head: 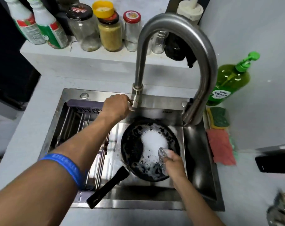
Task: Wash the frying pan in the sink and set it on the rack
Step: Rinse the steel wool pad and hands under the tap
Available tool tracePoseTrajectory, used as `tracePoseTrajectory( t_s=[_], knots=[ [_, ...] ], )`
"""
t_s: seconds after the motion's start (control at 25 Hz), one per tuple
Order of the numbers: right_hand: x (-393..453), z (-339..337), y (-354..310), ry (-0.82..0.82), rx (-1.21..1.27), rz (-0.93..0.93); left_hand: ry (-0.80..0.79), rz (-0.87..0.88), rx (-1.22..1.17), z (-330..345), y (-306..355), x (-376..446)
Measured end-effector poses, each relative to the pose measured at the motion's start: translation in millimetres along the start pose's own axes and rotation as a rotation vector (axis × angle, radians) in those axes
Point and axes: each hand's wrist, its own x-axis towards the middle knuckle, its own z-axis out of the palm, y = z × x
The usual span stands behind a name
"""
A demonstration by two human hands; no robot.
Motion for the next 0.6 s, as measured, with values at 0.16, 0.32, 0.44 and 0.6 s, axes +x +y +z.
tracePoseTrajectory(
  t_s=[0.16,0.32,0.44,0.6],
  knots=[
    [9,-18,-7,-0.007,-0.131,-0.063,0.046,-0.096,-0.238,67,-21,-63],
    [20,-32,-25,0.034,-0.073,-0.018,0.312,-0.156,-0.859,37,-5,-29],
    [23,-35,-33,0.020,-0.095,-0.011,0.361,-0.123,-0.910,9,4,5],
    [25,-38,-37,0.022,-0.099,-0.014,0.357,-0.178,-0.847,27,0,-2]
  ],
)
